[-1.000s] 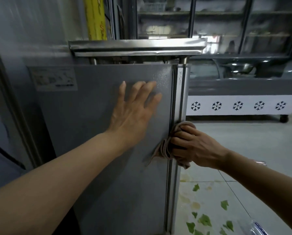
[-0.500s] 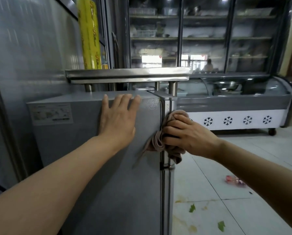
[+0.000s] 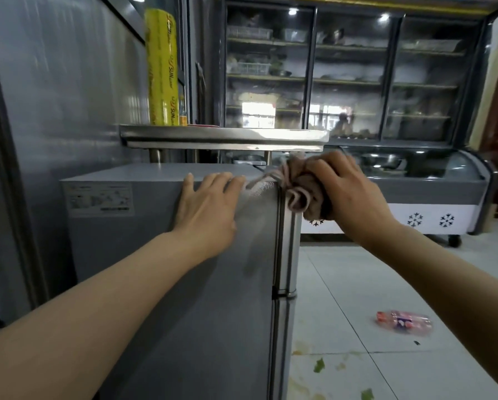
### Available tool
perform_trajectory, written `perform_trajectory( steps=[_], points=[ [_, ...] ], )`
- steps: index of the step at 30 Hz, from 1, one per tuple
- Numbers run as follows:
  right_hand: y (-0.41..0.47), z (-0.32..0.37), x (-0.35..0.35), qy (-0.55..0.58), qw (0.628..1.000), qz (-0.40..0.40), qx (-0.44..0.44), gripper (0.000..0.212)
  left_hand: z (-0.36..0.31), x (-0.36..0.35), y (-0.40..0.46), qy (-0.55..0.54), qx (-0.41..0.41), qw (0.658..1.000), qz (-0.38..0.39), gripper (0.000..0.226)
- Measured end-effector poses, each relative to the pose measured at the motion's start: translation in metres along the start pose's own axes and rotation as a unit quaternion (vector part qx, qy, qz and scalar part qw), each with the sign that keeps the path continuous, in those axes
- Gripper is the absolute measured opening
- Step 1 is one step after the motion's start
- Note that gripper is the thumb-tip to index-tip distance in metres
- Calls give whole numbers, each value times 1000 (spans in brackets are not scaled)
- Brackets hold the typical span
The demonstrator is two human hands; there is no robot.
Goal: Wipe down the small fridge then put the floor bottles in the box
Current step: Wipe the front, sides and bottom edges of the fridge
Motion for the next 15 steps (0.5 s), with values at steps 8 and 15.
perform_trajectory(
  steps=[8,15],
  points=[
    [-40,-49,-24,-28,981,81,-175,61,-6,11,8,-65,-30,996,-50,66],
    [-37,-70,-41,9,945,194,-265,55,-19,18,54,-137,-53,989,-5,62]
  ],
)
Point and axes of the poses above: each hand's wrist, its own y-axis towards the middle knuckle, its own x-axis out of the back of the hand, z = x × y, the point moved 8 cm from there along y, towards the middle knuckle
